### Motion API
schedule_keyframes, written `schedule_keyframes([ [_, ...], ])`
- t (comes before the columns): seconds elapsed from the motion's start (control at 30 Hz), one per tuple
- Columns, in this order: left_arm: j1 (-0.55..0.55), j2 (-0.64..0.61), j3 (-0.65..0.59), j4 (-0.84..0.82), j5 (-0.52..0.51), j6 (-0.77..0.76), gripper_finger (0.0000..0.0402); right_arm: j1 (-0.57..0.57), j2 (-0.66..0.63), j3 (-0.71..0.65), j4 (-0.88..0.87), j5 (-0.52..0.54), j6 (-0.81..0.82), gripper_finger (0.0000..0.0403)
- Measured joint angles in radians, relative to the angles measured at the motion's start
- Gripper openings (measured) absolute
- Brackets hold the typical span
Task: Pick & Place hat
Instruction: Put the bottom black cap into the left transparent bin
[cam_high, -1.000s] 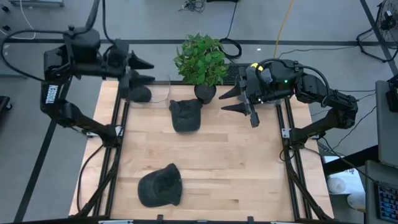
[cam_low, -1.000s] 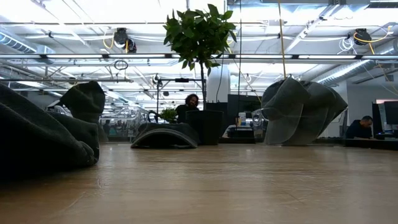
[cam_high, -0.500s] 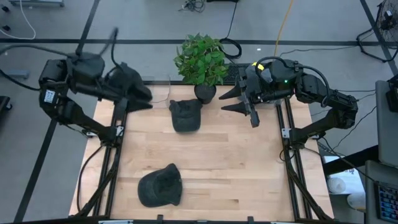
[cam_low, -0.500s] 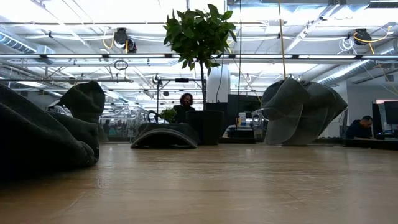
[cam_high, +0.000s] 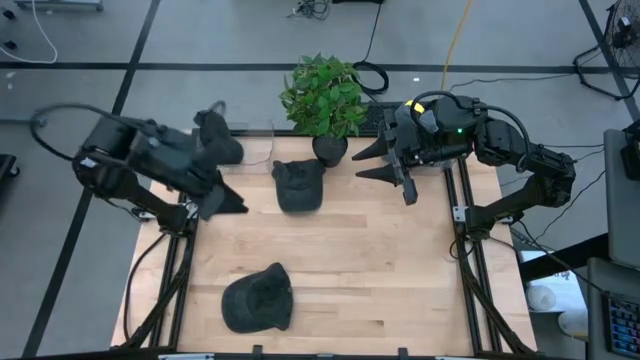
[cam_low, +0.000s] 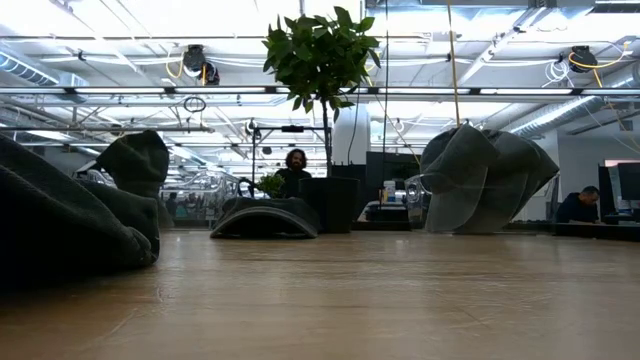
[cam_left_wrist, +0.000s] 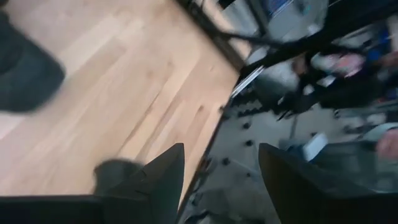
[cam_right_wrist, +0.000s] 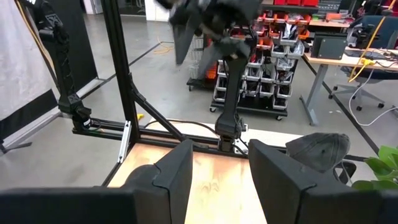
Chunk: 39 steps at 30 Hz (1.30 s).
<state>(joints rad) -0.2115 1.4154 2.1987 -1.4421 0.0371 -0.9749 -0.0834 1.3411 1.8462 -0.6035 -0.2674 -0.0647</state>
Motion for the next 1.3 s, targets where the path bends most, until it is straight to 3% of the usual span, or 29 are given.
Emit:
schedule_keyframes([
  [0.3,-0.076,0.002,-0.283,-0.044,0.013,-0.116,0.0191,0.03,0.0,0.0,-0.012,0.001,0.001,0.0145],
  [0.53,-0.164,0.002,-0.484,0.023,0.042,-0.227,0.019,0.082,0.0,0.0,-0.047,0.006,0.059,0.016],
  [0.97,-0.257,0.001,-0.811,0.257,0.01,-0.474,0.0207,0.112,0.0,0.0,-0.092,0.005,-0.003,0.0178],
  [1.17,-0.263,0.001,-0.969,0.427,0.01,-0.493,0.0207,0.112,0.0,0.0,-0.099,0.004,-0.034,0.0178],
  [1.3,-0.263,0.018,-1.034,0.517,-0.035,-0.405,0.0207,0.112,0.0,0.0,-0.099,0.004,-0.034,0.0178],
])
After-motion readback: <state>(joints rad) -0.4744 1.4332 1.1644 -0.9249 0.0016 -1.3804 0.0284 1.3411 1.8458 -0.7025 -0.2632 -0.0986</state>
